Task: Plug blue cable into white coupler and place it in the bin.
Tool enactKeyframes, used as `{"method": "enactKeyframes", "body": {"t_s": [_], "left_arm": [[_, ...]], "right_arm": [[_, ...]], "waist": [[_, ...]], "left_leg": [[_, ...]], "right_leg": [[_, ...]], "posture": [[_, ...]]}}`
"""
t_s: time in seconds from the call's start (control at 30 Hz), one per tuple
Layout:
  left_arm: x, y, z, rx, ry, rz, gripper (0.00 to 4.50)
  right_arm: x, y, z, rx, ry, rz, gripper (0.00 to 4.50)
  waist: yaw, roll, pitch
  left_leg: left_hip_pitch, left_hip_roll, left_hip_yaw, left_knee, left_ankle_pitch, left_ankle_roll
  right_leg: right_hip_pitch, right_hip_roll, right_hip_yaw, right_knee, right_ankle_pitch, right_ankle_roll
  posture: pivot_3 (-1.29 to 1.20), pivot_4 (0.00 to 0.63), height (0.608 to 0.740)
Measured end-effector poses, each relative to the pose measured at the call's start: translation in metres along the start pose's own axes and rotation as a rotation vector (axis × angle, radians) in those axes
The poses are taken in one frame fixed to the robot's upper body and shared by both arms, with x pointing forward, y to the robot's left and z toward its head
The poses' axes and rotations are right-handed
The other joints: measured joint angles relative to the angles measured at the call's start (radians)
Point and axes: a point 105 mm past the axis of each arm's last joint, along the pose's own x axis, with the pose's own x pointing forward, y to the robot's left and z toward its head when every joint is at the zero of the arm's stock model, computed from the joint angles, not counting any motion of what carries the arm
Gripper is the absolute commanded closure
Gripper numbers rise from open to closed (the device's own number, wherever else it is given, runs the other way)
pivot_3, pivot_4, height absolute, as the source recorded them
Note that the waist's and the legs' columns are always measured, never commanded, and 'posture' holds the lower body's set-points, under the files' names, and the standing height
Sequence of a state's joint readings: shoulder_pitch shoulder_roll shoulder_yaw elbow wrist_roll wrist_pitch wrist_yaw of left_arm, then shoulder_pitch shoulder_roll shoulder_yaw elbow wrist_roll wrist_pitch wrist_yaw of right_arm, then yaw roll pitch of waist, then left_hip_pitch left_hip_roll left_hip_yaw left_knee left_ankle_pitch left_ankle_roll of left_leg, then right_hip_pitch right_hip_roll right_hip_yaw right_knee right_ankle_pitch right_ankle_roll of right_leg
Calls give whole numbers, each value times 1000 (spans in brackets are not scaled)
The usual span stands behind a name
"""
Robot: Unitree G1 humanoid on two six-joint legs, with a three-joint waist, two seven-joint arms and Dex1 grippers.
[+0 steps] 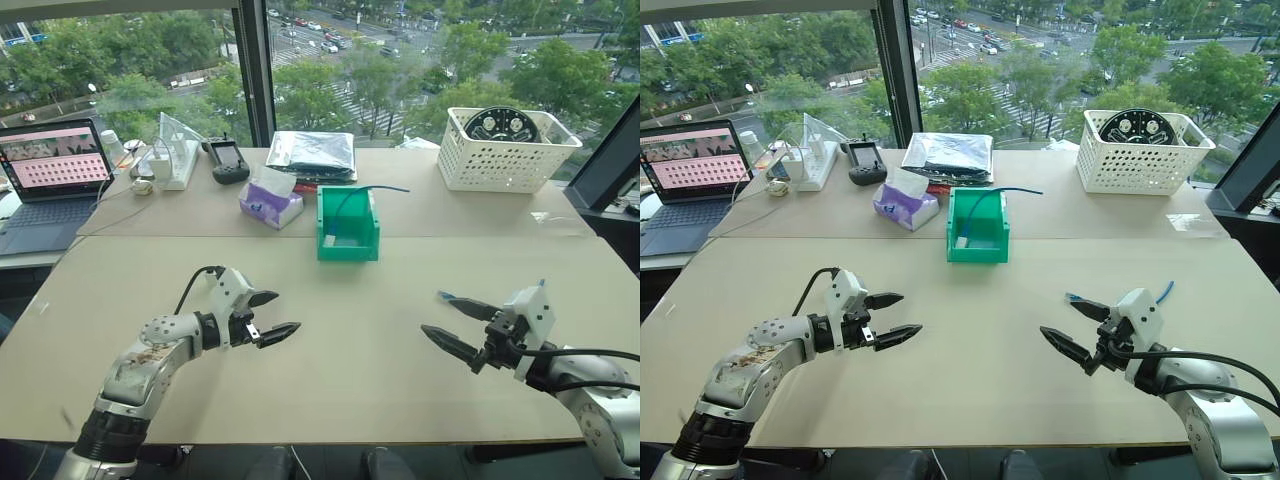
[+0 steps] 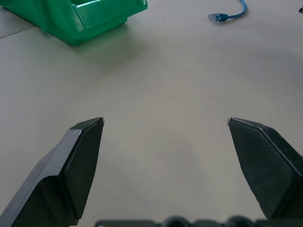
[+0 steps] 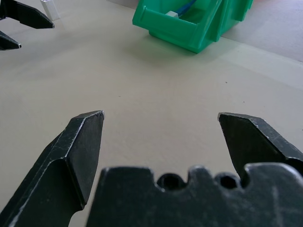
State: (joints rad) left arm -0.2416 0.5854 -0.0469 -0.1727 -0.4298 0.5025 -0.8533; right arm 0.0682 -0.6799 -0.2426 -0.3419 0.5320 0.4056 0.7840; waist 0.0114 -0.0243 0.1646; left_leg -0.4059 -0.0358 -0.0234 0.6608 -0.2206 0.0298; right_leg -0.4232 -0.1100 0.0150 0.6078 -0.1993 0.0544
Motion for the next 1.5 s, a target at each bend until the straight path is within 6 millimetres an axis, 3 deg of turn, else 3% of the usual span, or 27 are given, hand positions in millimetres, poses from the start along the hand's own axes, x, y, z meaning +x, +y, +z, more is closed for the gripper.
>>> {"method": "enactKeyframes", "body": {"t_s": [0.13, 0.23, 0.3, 0.4, 0.57, 0.67, 0.7, 0.83, 1.1, 1.23, 1.43, 1.5], "left_arm": [[0, -1, 9, -23, -30, -47, 0], [-2, -8, 33, -23, -114, -126, 0], [0, -16, 51, -10, -178, -182, 0], [-1, -20, 62, 0, -215, -213, 0], [-1, -20, 61, -3, -204, -211, 0], [-3, -18, 61, 8, -195, -200, 0], [-3, -18, 61, 8, -195, -199, 0], [-6, -17, 58, 10, -182, -191, 0], [-8, -4, 56, 53, -172, -150, 0], [-5, -2, 56, 123, -142, -171, 0], [15, -18, 44, 201, -78, -297, 0], [18, -20, 44, 212, -72, -325, 0]], "right_arm": [[1, -7, 3, -24, 23, -9, 42], [2, -35, 12, -79, 56, -65, 42], [7, -66, 14, -102, 94, -127, 42], [15, -89, -1, -115, 187, -128, 42], [26, -98, -34, -82, 317, -60, 42], [28, -102, -39, -71, 349, -21, 42], [29, -104, -39, -66, 353, -12, 563], [30, -108, -39, -58, 355, 7, 1817], [34, -95, -37, -54, 349, 116, 4463], [43, -79, -31, -54, 348, 201, 4486], [72, 7, -12, -103, 353, 548, 4486], [77, 27, -10, -113, 362, 615, 4486]], "waist": [[0, 0, 0], [-3, -1, 1], [-8, -2, 1], [-10, -2, 1], [-14, -1, 1], [-20, -2, 1], [-22, -2, 1], [-23, -2, 1], [-24, -2, 1], [-27, -1, 1], [-24, -1, 1], [-24, -1, 1]], "left_leg": [[0, 0, 0, 1, 0, 0], [2, 0, 1, 2, 0, 0], [1, 0, 2, 3, 1, -1], [2, 0, 1, 2, 1, -1], [0, -1, 1, 2, 1, -1], [1, -1, 1, 2, 1, -1], [1, -1, 1, 2, 1, -1], [2, -1, 0, 2, 1, -1], [2, -1, 0, 2, 1, -2], [2, -1, 0, 2, 1, -2], [1, -1, -1, 2, 1, -2], [1, -1, -1, 2, 1, -2]], "right_leg": [[0, 0, 0, 1, 0, 0], [1, 0, 0, 1, 1, 0], [1, 0, 0, 1, 1, -1], [1, 3, 0, 2, 3, -6], [0, 2, 0, 2, 6, -9], [1, 2, 1, 1, 6, -8], [1, 2, 1, 2, 6, -8], [1, 2, 0, 2, 6, -9], [1, 2, 0, 3, 6, -9], [1, 2, 0, 3, 6, -9], [0, 2, 0, 4, 6, -9], [0, 2, 0, 4, 6, -9]], "posture": [[0, 150, 728], [0, 150, 728], [0, 150, 728], [0, 150, 728], [0, 150, 728], [0, 150, 728], [0, 150, 728], [0, 150, 728], [0, 150, 728], [0, 150, 728], [0, 150, 728], [0, 150, 728]]}}
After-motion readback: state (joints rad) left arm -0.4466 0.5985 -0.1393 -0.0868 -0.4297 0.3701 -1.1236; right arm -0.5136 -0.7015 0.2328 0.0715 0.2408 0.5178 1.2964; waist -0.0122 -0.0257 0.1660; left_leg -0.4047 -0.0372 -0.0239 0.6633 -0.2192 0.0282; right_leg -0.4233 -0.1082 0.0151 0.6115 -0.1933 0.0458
